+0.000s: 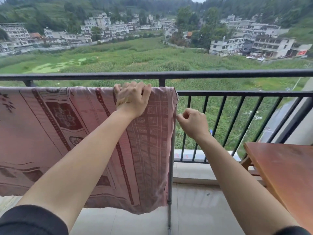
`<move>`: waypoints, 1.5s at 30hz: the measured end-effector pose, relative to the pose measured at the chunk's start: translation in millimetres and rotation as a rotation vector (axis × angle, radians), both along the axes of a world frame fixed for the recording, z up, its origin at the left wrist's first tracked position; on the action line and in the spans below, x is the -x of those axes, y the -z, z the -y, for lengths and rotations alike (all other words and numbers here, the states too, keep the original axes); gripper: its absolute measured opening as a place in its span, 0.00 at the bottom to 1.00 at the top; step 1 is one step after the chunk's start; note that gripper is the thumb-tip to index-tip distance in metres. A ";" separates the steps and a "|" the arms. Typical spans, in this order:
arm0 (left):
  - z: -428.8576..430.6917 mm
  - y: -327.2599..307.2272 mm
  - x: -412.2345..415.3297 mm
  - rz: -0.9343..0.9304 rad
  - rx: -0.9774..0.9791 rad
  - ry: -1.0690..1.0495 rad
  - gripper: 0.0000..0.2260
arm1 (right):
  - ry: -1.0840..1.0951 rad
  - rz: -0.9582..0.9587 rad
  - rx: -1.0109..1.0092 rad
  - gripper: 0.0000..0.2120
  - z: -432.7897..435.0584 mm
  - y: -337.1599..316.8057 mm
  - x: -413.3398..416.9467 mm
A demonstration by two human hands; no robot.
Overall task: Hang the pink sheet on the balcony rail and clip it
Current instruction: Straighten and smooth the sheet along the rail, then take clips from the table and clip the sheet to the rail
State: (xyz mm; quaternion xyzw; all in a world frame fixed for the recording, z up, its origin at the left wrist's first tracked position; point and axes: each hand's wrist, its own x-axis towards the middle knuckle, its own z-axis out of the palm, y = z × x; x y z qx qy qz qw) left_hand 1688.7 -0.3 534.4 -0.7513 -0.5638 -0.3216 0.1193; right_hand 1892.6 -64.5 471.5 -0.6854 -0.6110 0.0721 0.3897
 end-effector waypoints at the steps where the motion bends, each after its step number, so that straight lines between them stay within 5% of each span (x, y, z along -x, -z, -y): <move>1: 1.9 1.8 -5.1 -0.031 -0.015 0.038 0.21 | 0.030 0.021 0.057 0.15 2.1 12.4 -10.1; 7: 5.8 21.9 -41.7 -0.016 -0.193 0.157 0.17 | 0.064 -0.076 0.293 0.11 35.0 67.7 -48.9; 11: 1.8 22.3 -42.8 -0.028 -0.207 0.130 0.19 | -0.103 -0.305 0.362 0.24 35.8 73.7 -31.2; 15: 2.2 23.0 -39.4 -0.055 -0.191 0.142 0.20 | -0.137 -0.249 0.326 0.34 21.8 73.3 8.2; 23: 1.3 5.3 -41.2 -0.014 -0.083 0.243 0.21 | 0.091 -0.360 -0.046 0.10 20.7 86.0 17.3; 29: 4.4 5.4 -46.4 0.097 -0.117 0.260 0.20 | 0.124 -0.144 0.139 0.15 39.4 85.4 -2.2; 34: 23.5 22.0 -104.8 0.098 -0.346 0.471 0.15 | 0.246 -0.135 0.228 0.15 86.1 104.4 -54.1; 39: 71.9 79.2 -206.7 -0.005 -0.097 0.865 0.16 | 0.535 -0.174 0.329 0.16 169.7 140.8 -143.6; 45: 127.7 183.3 -336.0 -0.091 0.393 0.957 0.15 | 0.780 -0.368 0.405 0.09 265.7 199.6 -251.6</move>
